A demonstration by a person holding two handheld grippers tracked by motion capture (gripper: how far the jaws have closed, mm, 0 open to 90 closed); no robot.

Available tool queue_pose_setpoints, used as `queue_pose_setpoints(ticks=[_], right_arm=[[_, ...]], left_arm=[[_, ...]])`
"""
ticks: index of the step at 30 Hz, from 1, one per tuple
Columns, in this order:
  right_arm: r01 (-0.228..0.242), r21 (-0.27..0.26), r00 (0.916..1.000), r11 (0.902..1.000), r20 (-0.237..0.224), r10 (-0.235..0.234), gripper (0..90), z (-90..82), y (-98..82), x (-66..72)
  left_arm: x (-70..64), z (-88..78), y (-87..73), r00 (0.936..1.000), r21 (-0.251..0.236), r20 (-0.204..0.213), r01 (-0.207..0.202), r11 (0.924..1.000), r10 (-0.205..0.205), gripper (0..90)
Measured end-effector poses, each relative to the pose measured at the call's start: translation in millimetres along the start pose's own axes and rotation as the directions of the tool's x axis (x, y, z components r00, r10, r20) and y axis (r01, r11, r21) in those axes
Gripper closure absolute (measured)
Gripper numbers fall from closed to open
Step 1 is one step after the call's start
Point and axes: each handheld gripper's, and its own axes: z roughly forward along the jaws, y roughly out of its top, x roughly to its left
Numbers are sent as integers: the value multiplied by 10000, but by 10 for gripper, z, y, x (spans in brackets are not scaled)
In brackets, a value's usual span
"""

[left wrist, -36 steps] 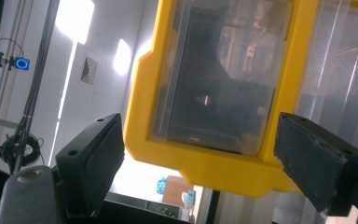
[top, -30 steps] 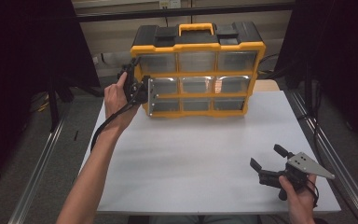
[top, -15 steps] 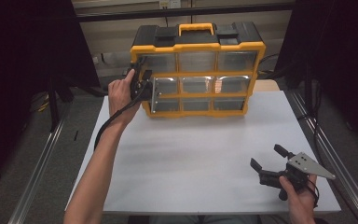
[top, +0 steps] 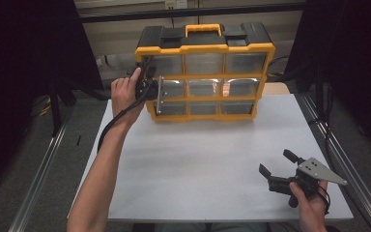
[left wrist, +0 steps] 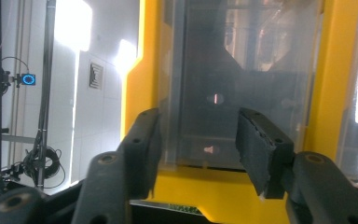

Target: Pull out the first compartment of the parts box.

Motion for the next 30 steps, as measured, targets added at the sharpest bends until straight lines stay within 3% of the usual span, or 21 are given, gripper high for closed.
queue_pose_setpoints(ticks=[7,10,17,20,23,24,30], right_arm=[[74,12,10000,10000,-45,-74,0,3,1,-2],[35,42,9999,10000,-98,-35,0,10,2,0],[67,24,9999,10000,-88,-66,2,7,0,7],[83,10,9999,10000,-103,-83,2,2,3,8],[91,39,9999,10000,-117,-90,2,1,3,10],[102,39,9999,9999,-130,-102,2,5,2,9],[113,36,9999,9999,-83,-113,3,3,4,6]], left_arm=[[22,-8,-8,10000,-60,-68,36,10000,-37,615],[37,-15,16,9991,152,-333,-264,9995,269,657],[26,-9,43,9984,410,-492,-246,9989,266,733],[36,-5,47,9965,445,-509,-636,9970,659,759],[45,-8,49,9958,418,-672,-587,9974,614,787],[45,-2,50,9974,452,-600,-369,9983,396,808],[63,-3,70,9969,581,-564,-509,9970,542,830]])
